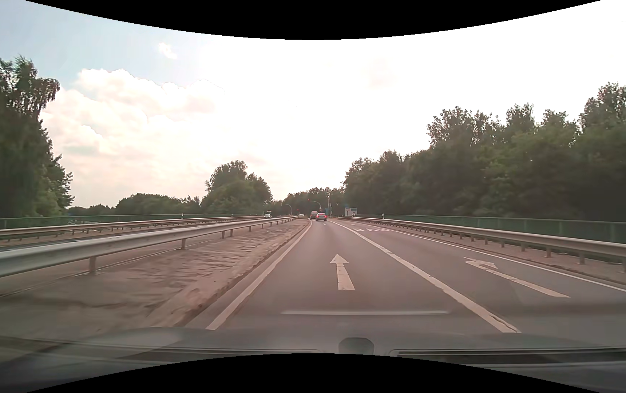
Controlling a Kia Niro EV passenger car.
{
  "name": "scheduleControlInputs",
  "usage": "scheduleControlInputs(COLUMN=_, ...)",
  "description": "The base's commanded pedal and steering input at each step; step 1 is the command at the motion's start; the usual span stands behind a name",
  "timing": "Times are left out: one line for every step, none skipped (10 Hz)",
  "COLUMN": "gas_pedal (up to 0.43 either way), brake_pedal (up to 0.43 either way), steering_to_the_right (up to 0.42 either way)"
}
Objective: Follow the waypoints while adhering to traffic rules and regulations
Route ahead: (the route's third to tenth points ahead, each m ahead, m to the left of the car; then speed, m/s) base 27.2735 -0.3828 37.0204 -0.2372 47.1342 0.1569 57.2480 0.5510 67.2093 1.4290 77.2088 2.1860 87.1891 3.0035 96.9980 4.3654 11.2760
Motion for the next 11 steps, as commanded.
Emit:
scheduleControlInputs(gas_pedal=0.047, brake_pedal=0.0, steering_to_the_right=0.001)
scheduleControlInputs(gas_pedal=0.047, brake_pedal=0.0, steering_to_the_right=0.001)
scheduleControlInputs(gas_pedal=0.047, brake_pedal=0.0, steering_to_the_right=0.0)
scheduleControlInputs(gas_pedal=0.047, brake_pedal=0.0, steering_to_the_right=-0.003)
scheduleControlInputs(gas_pedal=0.039, brake_pedal=0.0, steering_to_the_right=-0.006)
scheduleControlInputs(gas_pedal=0.02, brake_pedal=0.0, steering_to_the_right=-0.007)
scheduleControlInputs(gas_pedal=0.02, brake_pedal=0.0, steering_to_the_right=-0.006)
scheduleControlInputs(gas_pedal=0.02, brake_pedal=0.0, steering_to_the_right=-0.007)
scheduleControlInputs(gas_pedal=0.02, brake_pedal=0.0, steering_to_the_right=-0.006)
scheduleControlInputs(gas_pedal=0.02, brake_pedal=0.0, steering_to_the_right=-0.006)
scheduleControlInputs(gas_pedal=0.02, brake_pedal=0.0, steering_to_the_right=-0.006)
